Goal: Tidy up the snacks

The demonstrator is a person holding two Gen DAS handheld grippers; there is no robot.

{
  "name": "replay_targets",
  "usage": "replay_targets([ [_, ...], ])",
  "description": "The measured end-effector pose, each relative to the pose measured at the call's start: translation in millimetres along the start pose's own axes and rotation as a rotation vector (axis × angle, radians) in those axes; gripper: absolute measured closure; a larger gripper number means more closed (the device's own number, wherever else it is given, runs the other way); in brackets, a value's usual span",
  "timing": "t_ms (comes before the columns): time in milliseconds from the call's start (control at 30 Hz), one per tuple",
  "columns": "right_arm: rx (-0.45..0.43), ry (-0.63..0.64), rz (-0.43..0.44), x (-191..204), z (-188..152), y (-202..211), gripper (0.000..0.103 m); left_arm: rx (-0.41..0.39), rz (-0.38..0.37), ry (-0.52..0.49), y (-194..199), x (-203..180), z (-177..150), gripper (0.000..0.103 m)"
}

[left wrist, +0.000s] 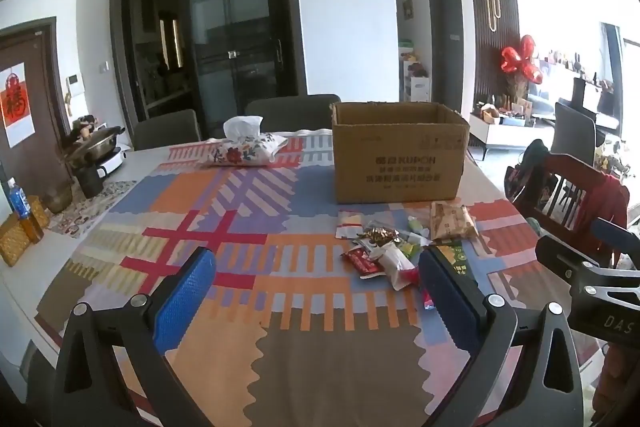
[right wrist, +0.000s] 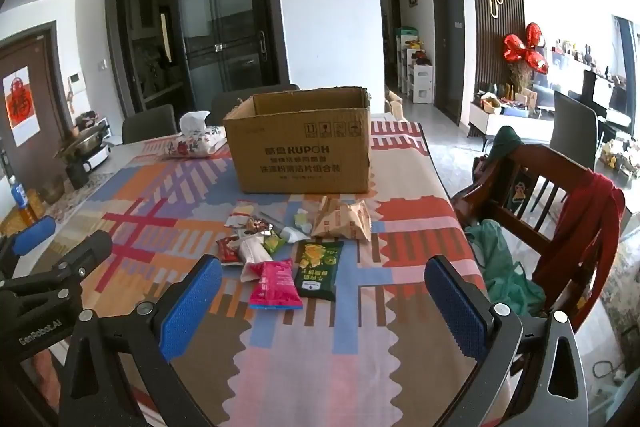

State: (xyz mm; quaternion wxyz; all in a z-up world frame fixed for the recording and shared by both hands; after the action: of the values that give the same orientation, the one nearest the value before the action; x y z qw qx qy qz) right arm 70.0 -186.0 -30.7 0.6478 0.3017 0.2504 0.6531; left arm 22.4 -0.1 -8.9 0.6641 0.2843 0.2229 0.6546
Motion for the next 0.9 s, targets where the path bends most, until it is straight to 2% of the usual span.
replay_targets([
  [900,-0.001,0.002,0.0,2.3,0.4,-0.1,0.001,-0.002,0.003,0.0,2.0,0.8,0.9,0.0],
])
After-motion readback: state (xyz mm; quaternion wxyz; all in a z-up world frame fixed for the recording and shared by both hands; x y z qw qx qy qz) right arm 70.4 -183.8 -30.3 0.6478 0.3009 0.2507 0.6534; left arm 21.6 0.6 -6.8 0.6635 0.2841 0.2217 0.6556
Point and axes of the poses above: each gripper's, at about its wrist camera, not at the fingertips, and y roughly against the way its jaws point, x to its left, z to its top, the point moved 3 cm from there along -y, roughly the way its jaws point, and after that the axes turned 13 degrees about x, right-handed, at the moved point
